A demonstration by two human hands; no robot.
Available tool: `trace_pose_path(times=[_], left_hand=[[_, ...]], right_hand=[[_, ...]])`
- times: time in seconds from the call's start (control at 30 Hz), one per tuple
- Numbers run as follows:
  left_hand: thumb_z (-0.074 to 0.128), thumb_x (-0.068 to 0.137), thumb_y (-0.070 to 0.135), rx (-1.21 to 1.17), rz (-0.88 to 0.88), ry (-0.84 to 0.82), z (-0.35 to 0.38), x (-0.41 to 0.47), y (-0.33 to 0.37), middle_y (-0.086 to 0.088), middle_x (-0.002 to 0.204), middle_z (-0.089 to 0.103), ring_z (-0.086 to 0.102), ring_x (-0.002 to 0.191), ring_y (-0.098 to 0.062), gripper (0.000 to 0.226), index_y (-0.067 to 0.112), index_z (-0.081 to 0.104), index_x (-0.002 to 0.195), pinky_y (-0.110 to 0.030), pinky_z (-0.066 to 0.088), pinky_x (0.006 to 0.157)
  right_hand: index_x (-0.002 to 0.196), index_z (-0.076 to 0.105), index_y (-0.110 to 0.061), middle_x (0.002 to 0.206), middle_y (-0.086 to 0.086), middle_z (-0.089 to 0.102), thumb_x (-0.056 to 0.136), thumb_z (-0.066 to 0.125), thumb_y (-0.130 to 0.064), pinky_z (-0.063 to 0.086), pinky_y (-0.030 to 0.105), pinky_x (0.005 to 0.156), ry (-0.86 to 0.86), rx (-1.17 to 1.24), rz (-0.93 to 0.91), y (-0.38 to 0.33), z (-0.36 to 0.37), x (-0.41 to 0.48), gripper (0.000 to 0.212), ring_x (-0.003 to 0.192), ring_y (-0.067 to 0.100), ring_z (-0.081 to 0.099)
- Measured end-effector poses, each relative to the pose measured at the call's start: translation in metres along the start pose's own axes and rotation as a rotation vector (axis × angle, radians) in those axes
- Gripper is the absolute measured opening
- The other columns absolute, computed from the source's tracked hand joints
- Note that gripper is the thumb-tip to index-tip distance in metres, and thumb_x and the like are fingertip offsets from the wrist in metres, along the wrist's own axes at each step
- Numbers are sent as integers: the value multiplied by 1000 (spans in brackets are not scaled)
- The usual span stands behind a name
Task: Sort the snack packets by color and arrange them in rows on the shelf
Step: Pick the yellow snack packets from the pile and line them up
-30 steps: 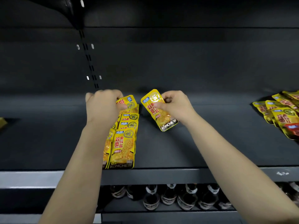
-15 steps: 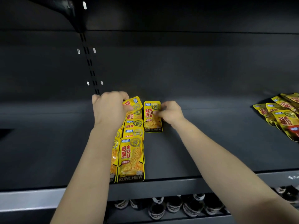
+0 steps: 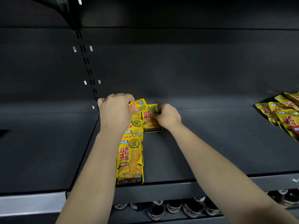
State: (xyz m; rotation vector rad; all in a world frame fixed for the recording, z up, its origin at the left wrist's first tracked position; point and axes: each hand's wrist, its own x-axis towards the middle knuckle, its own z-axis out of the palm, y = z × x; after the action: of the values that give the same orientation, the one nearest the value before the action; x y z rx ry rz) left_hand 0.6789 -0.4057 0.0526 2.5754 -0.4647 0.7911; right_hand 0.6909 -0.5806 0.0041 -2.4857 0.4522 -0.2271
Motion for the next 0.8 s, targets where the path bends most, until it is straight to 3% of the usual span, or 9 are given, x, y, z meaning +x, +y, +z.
trace_pose_path(times=[0.13, 0.23, 0.3, 0.37, 0.47, 0.53, 0.6, 0.7, 0.8], left_hand=[[70, 80, 45, -18, 88, -16, 4, -5, 0, 7, 89, 65, 56, 96, -19, 21, 27, 67, 91, -29, 12, 74], [75, 75, 44, -238, 50, -12, 6, -7, -3, 11, 80, 66, 60, 84, -14, 20, 28, 68, 82, -35, 33, 85], [79, 73, 38, -407, -41, -26, 5, -9, -6, 12, 72, 65, 61, 74, -9, 17, 25, 69, 78, -41, 49, 81], [79, 73, 36, -516, -136, -15, 4, -8, -11, 12, 69, 65, 64, 70, -11, 16, 24, 69, 77, -44, 55, 71], [73, 73, 43, -613, -155, 141, -2, -7, -14, 14, 72, 64, 65, 70, -12, 18, 28, 66, 81, -51, 54, 70], [73, 77, 38, -506, -29, 313, -7, -9, -11, 17, 74, 61, 59, 73, -7, 12, 27, 69, 80, -52, 47, 81], [75, 79, 34, -505, 27, 399, -11, -11, -4, 20, 74, 59, 56, 75, 1, 11, 25, 70, 82, -49, 44, 86], [78, 76, 28, -831, -80, 282, -13, -12, 0, 13, 77, 69, 65, 77, -8, 11, 32, 69, 79, -47, 53, 76], [76, 79, 10, -1199, -207, 99, -15, -12, 3, 4, 75, 73, 68, 67, -12, 11, 16, 66, 79, -30, 55, 59]], right_hand=[[113, 62, -17, 121, 7, 59, 79, 75, -40, 44, 31, 81, 62, 51, -22, 5, 1, 1, 43, 110, 26, 59], [126, 52, -18, 126, 6, 52, 79, 76, -41, 43, 32, 87, 100, 162, -46, 9, -2, -1, 58, 109, 25, 58], [120, 58, -16, 118, 6, 60, 87, 66, -44, 42, 28, 85, 122, 273, -70, 10, -6, -1, 44, 106, 22, 59], [101, 67, -18, 100, 0, 68, 91, 55, -52, 46, 31, 82, 107, 488, -93, 4, -14, -6, 37, 94, 18, 62], [84, 68, -24, 79, -6, 65, 80, 62, -51, 47, 32, 70, 64, 737, -258, -7, -24, -19, 28, 73, 10, 57], [95, 67, -28, 87, -7, 66, 76, 73, -33, 50, 29, 74, 2, 790, -438, -12, -27, -26, 21, 78, 10, 59], [105, 63, -34, 101, -7, 68, 69, 80, -27, 51, 27, 78, -44, 762, -551, -15, -27, -32, 41, 92, 12, 63], [100, 65, -36, 99, -11, 69, 69, 81, -23, 50, 28, 77, -62, 767, -622, -18, -27, -35, 37, 95, 11, 64], [89, 69, -27, 86, -8, 69, 73, 80, -13, 50, 29, 77, -71, 842, -647, -20, -32, -38, 24, 81, 8, 62]])
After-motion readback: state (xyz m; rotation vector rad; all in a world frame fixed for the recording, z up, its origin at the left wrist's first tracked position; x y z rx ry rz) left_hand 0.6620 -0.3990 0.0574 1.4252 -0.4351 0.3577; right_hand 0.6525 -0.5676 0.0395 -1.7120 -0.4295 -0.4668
